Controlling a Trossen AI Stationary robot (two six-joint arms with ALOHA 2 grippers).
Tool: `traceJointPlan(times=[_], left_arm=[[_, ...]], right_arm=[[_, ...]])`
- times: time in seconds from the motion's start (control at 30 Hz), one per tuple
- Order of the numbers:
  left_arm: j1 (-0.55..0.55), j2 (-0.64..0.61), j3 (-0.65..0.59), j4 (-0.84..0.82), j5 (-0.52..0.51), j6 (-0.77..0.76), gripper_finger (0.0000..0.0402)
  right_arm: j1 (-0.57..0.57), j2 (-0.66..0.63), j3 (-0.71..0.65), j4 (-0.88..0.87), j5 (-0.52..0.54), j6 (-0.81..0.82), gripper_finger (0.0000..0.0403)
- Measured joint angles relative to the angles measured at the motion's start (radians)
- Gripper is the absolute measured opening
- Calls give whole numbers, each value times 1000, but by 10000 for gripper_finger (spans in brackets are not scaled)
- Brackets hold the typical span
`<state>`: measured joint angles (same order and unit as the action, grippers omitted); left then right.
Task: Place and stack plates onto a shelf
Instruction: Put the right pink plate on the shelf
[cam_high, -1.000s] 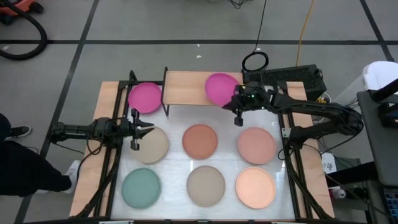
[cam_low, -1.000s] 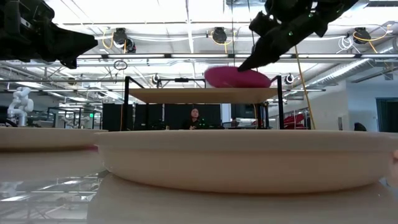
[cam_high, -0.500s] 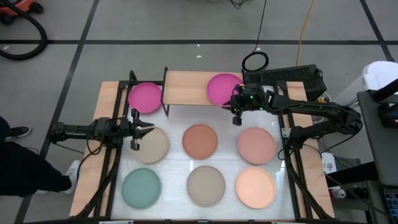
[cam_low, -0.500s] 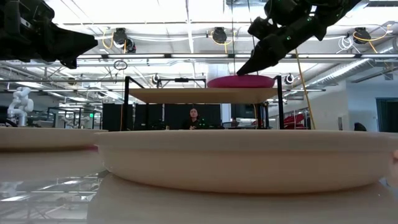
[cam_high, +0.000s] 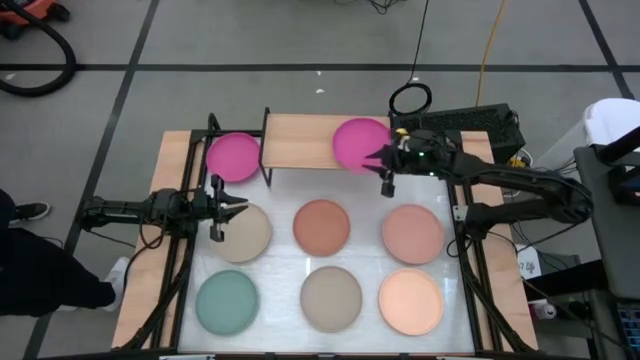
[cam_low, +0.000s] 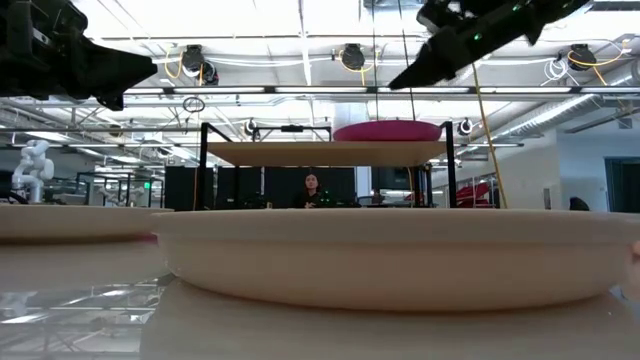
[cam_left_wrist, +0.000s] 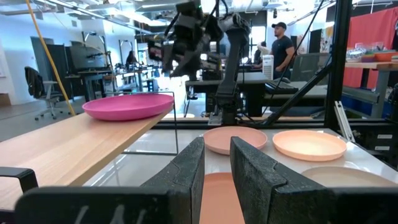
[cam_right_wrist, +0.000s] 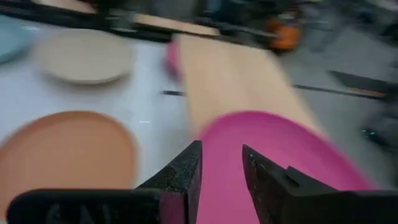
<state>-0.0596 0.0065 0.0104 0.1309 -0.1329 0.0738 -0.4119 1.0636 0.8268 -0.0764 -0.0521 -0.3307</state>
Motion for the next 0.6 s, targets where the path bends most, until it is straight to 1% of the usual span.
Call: traceJointPlan(times=[0.07, 0.13, 0.23, 0.33, 0.6], left_arm=[[0, 0, 0, 0, 0, 0, 81], [0, 0, 0, 0, 0, 0, 81], [0, 0, 0, 0, 0, 0, 81], [0, 0, 0, 0, 0, 0, 81], [0, 0, 0, 0, 0, 0, 81]], right_arm=[[-12, -36, 0, -39, 114, 9, 96], [-34, -56, 0, -100, 184, 29, 93], [-80, -58, 0, -198, 182, 63, 85], [-117, -40, 2, -250, 181, 68, 75], [-156, 3, 77, -394, 179, 58, 52]])
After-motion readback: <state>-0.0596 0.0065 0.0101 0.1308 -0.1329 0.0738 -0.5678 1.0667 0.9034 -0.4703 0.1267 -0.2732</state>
